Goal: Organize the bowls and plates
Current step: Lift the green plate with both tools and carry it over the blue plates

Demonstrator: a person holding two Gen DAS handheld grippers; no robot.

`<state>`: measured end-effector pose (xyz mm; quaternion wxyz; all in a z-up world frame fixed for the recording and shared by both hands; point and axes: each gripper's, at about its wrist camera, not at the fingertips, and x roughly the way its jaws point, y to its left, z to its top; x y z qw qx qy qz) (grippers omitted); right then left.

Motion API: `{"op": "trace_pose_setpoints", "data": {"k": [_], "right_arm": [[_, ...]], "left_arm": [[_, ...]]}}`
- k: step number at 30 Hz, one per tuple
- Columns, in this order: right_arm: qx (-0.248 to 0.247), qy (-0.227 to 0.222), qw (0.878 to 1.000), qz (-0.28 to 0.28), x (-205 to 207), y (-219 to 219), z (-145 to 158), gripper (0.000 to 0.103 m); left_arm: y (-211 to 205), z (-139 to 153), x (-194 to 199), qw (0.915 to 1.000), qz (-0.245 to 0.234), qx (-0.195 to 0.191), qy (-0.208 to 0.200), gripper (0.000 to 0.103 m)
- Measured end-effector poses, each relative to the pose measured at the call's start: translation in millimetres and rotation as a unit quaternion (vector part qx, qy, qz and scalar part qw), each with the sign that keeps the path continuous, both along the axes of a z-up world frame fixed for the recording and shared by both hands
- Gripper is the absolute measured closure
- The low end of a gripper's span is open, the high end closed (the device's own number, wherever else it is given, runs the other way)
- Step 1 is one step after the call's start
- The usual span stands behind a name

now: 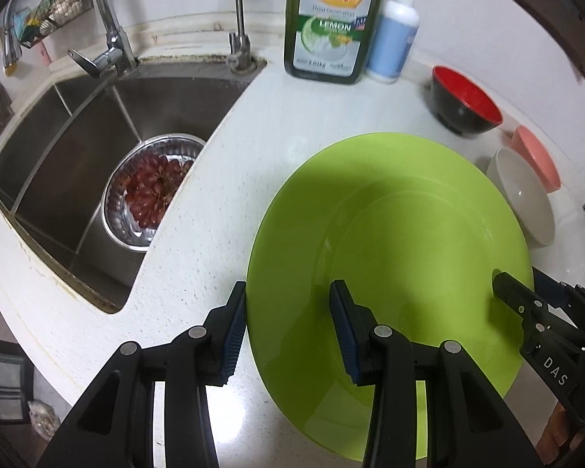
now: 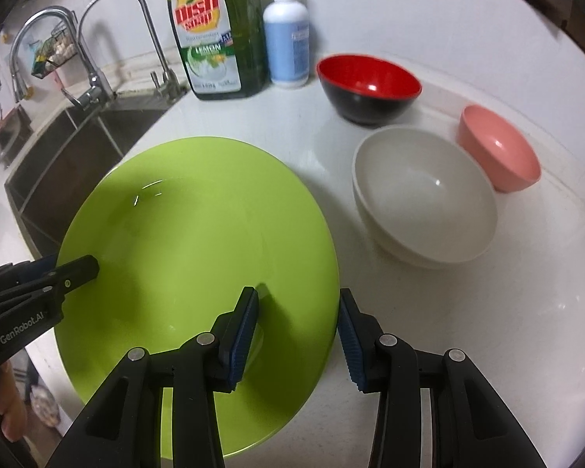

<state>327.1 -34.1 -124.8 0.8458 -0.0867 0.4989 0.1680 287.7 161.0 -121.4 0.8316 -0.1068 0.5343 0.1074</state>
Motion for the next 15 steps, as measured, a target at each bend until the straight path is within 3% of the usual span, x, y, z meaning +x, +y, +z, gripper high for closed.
{"op": "trace_pose_setpoints", "data": {"k": [15], "right_arm": [[-0.016, 0.019, 1.0, 0.006, 5.0, 6.2, -14.4, 0.061]], "left_arm": [[0.3, -21.7, 5.8, 0.9995, -0.001, 0.005, 0.031, 0.062]]}}
